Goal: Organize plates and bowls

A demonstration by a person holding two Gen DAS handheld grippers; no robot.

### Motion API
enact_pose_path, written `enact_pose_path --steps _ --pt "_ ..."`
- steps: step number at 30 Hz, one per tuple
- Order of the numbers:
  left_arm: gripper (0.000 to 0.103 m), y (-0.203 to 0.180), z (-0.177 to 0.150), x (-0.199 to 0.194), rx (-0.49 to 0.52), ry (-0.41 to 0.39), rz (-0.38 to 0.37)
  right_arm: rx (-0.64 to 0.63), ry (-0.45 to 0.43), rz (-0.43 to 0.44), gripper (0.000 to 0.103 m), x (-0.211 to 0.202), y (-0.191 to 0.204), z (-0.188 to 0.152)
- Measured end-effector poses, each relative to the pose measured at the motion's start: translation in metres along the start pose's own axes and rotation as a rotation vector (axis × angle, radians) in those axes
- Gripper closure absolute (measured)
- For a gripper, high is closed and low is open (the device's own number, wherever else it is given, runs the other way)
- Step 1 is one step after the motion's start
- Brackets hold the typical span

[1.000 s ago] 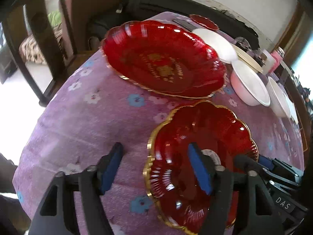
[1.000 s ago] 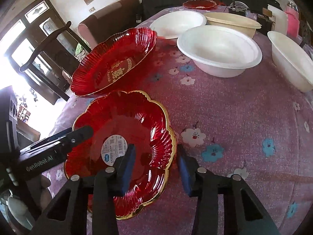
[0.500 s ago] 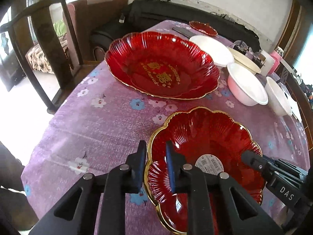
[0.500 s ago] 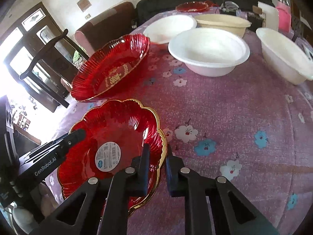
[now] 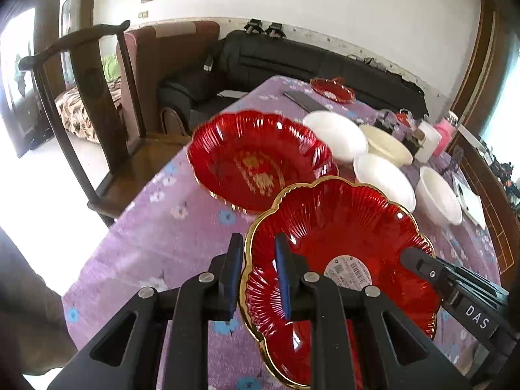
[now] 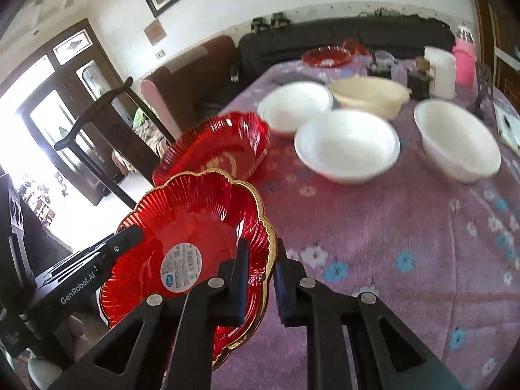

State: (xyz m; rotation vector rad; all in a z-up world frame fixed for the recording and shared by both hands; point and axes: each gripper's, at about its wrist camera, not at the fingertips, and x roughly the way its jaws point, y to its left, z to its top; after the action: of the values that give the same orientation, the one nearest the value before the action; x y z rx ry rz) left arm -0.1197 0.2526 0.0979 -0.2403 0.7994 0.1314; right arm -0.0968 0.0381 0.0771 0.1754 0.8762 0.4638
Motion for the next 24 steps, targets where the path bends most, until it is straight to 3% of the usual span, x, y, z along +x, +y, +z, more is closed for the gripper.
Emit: enact_pose_path --steps 12,24 --pt "0.084 0.016 0.058 0.013 -0.043 -0.069 0.029 -0.009 -0.015 0.022 0.087 0.030 0.017 0.050" --pt "0.084 0.024 0.074 0.048 -0.060 -0.046 0.057 0.009 0.008 0.021 0.087 0.067 0.016 0.069"
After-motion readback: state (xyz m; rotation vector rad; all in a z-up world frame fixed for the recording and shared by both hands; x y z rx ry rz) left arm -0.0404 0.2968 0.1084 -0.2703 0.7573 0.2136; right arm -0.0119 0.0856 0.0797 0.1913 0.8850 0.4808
